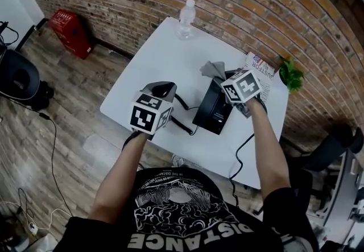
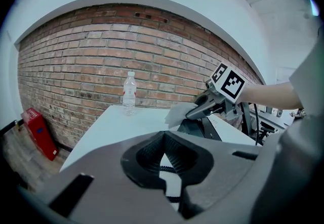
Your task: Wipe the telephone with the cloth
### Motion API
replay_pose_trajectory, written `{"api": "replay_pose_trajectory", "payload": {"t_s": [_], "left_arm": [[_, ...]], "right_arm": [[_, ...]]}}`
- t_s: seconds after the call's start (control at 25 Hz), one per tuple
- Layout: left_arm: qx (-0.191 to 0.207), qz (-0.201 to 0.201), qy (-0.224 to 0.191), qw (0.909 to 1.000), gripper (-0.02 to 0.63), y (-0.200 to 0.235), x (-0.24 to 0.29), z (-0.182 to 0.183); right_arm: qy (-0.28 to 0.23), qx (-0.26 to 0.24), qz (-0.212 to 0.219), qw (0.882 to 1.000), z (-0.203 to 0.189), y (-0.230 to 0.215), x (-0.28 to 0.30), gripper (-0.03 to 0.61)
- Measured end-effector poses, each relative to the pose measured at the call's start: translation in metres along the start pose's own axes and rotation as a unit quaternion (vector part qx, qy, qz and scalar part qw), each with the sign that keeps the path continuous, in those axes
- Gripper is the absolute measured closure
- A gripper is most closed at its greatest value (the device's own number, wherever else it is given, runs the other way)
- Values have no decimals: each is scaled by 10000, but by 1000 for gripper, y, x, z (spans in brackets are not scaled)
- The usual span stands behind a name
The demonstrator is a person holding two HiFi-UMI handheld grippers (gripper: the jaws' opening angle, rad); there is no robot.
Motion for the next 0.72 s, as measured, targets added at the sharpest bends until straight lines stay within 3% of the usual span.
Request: {"api": "replay_pose_trajectory", "payload": {"t_s": [0.72], "left_arm": [[-146, -102, -9, 9998, 609, 18, -15, -13]], "right_arm": [[452, -211, 84, 9987, 5, 39, 34, 566]]}}
Point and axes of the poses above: the fingertips, and each gripper's own axes: x forward along the fingers, y to its left, z out of its top, the point moved 6 cm from there along -x, backward along the fingers, and after that the axes turned 13 degrees about z, right-handed, at the moved point
